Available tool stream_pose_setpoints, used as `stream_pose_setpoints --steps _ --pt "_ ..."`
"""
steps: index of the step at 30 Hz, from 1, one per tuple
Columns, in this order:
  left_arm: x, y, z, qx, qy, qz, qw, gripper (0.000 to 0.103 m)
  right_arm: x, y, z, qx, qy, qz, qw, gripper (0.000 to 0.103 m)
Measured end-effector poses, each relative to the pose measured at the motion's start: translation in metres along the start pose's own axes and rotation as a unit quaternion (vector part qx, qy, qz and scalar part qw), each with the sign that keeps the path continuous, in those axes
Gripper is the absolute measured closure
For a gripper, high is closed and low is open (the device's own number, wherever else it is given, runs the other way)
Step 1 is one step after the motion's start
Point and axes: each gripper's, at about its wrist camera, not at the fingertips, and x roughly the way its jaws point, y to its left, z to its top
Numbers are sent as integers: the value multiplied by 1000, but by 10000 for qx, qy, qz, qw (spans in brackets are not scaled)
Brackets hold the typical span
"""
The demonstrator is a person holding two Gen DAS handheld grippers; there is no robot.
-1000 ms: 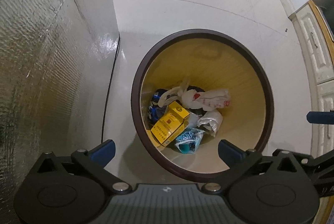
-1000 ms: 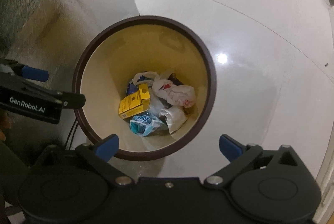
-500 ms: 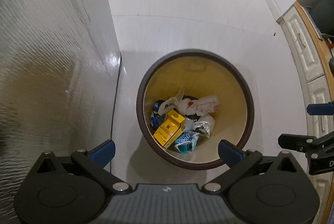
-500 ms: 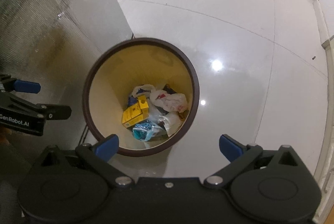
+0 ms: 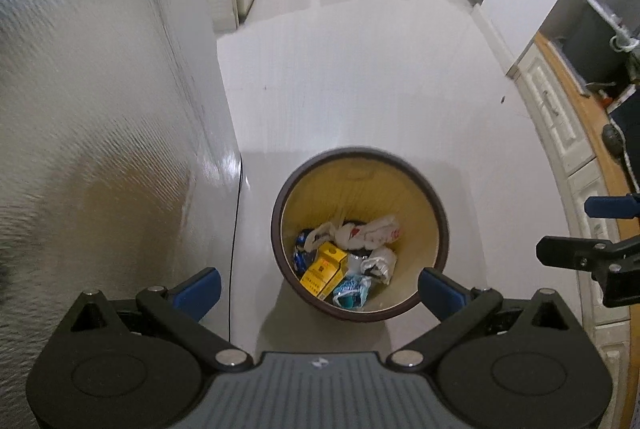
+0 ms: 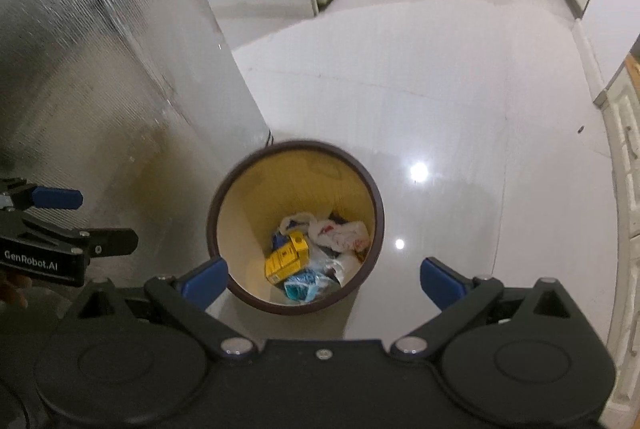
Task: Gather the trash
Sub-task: 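Raise both tools from the bin and move back to the table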
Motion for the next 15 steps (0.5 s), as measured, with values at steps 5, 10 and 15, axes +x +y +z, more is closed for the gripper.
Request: stream_pose_setpoints --steps 5,10,15 --pt "-41 -8 -6 79 -381 -38 9992 0 -33 3 -12 172 -441 -69 9989 0" --pt "-84 -17 -13 152 -825 -107 9964 0 -75 14 -21 53 -980 -160 9950 0" --pt "-128 -24 -25 228 -1237 -150 9919 0 -116 30 -29 -51 -1461 -203 9891 0"
